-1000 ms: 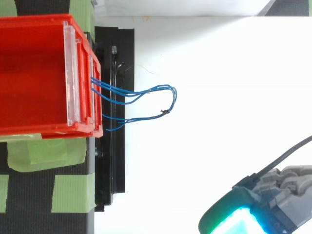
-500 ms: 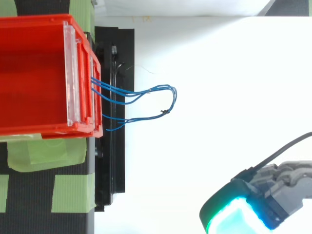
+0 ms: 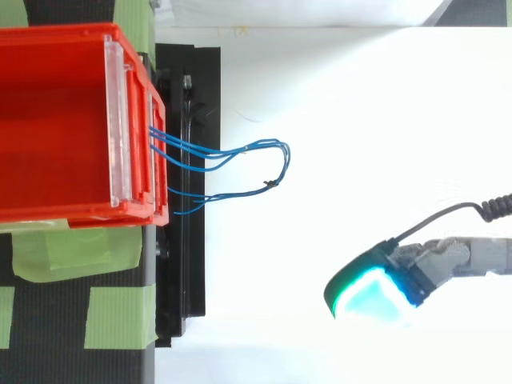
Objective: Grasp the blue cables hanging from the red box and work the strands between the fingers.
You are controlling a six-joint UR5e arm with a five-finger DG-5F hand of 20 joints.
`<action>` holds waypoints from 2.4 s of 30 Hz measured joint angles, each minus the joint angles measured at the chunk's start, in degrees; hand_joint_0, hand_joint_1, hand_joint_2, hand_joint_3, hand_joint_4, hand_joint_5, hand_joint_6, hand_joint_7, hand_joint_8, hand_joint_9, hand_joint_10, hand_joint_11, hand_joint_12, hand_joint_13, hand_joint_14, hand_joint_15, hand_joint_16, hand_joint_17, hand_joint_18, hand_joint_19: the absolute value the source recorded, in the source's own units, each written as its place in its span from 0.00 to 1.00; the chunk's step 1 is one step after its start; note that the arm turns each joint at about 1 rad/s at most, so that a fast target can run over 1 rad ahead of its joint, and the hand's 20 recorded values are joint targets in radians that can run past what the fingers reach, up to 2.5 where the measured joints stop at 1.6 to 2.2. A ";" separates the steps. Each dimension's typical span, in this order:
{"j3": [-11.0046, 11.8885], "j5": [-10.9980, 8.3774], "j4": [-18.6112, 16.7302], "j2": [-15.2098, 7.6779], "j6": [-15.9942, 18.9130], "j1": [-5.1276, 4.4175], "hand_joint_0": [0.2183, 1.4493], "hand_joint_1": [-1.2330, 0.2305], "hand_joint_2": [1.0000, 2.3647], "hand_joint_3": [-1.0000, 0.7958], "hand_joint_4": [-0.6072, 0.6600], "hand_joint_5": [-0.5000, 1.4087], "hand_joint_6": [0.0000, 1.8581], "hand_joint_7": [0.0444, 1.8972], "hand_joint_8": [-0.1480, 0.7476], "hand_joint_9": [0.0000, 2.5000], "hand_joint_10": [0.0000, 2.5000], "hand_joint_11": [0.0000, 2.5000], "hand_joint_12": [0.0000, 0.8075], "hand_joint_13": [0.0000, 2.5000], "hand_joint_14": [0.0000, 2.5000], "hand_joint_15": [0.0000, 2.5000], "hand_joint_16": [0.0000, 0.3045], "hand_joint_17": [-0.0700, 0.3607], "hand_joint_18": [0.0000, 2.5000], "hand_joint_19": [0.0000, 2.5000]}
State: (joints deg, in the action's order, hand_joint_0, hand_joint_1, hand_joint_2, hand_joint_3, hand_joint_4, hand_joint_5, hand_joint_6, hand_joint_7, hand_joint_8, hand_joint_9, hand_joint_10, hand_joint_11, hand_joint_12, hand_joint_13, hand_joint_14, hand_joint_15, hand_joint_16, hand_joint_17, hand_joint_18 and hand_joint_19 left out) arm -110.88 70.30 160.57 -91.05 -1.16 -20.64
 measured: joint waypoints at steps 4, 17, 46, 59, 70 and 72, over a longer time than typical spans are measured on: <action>-2.78 -1.53 -4.52 0.00 0.00 -0.11 0.43 0.57 0.00 0.00 0.62 0.08 0.00 0.36 0.55 0.05 0.00 0.12 0.49 0.00 0.00 0.10 0.24 0.55 0.00 0.10; -7.44 -9.23 -14.08 -0.72 0.32 -0.91 0.43 0.57 0.00 0.00 0.62 0.08 0.00 0.36 0.55 0.05 0.00 0.12 0.49 0.00 0.00 0.10 0.24 0.55 0.00 0.10; -7.51 -10.30 -24.31 -10.53 7.08 0.60 0.38 0.58 0.00 0.00 0.62 0.08 0.00 0.35 0.55 0.04 0.00 0.11 0.51 0.00 0.00 0.09 0.26 0.57 0.00 0.09; -7.51 -13.86 -30.76 -14.85 8.97 1.77 0.31 0.59 0.00 0.00 0.57 0.02 0.00 0.32 0.53 0.00 0.00 0.00 0.53 0.00 0.00 0.07 0.28 0.61 0.00 0.03; -7.51 -13.58 -31.09 -13.71 9.25 3.27 0.29 0.59 0.00 0.00 0.56 0.00 0.00 0.32 0.52 0.00 0.00 0.00 0.53 0.00 0.00 0.06 0.30 0.63 0.00 0.01; -7.51 -13.59 -31.18 -13.68 9.19 3.63 0.28 0.60 0.00 0.00 0.56 0.00 0.00 0.32 0.52 0.00 0.00 0.00 0.53 0.00 0.00 0.06 0.30 0.63 0.00 0.01</action>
State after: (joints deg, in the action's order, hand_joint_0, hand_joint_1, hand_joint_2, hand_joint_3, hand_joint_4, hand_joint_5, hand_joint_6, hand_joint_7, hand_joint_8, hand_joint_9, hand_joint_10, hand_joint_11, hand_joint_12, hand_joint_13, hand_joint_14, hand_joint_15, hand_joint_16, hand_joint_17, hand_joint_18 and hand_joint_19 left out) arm -118.39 56.71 129.39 -104.73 8.03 -17.01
